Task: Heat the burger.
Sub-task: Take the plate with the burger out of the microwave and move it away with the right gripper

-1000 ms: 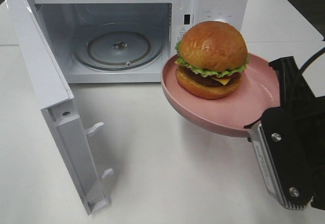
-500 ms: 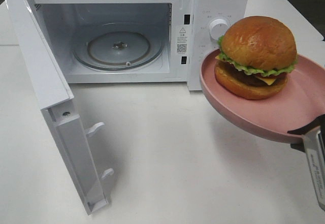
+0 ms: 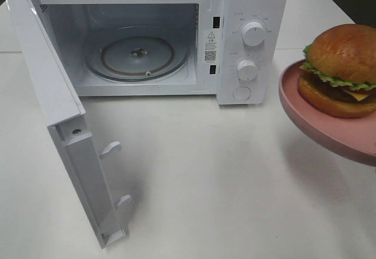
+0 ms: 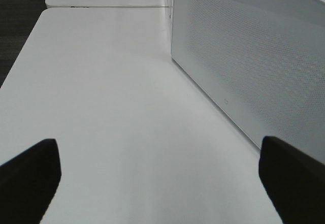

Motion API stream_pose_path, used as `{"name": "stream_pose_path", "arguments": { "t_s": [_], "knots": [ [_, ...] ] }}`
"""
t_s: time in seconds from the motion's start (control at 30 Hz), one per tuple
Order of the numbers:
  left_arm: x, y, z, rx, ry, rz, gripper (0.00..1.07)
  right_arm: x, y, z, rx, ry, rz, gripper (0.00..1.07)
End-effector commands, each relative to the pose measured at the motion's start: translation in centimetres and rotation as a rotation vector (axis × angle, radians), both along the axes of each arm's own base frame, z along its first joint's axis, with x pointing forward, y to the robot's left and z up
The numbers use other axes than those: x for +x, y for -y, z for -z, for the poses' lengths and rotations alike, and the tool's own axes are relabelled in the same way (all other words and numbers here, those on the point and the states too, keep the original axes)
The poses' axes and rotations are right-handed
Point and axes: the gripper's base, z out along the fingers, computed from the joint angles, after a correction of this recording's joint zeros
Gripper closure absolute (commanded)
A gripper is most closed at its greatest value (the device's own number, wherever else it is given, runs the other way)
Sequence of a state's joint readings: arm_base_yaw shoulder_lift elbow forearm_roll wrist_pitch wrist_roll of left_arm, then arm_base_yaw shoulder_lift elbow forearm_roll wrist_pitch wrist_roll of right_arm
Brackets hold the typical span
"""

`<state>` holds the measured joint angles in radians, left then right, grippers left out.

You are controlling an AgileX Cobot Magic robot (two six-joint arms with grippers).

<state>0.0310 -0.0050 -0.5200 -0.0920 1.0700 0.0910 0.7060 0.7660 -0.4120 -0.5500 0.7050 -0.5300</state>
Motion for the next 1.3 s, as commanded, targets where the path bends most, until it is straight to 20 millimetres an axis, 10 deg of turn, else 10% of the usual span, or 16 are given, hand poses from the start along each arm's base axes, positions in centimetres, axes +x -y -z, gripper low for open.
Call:
{"name": "stream_pose_path", "arguments": {
  "t_s": [0.03, 0.9, 1.3],
  "knots": [
    [-0.1, 0.0, 0.1, -0.004, 0.003, -0.006, 0.08, 0.3, 0.4, -0.6, 0.0, 0.06, 0.044, 1.07],
    [-0.1, 0.0, 0.1, -0.004, 0.003, -0.006, 0.08, 0.1, 2.5, 0.0, 0.013, 0.011, 0.551, 1.07],
    [-0.1, 0.0, 0.1, -0.004, 0.003, -0.006, 0.08, 3.5, 0.6, -0.5, 0.039, 0.073, 0.899, 1.07]
  ]
}}
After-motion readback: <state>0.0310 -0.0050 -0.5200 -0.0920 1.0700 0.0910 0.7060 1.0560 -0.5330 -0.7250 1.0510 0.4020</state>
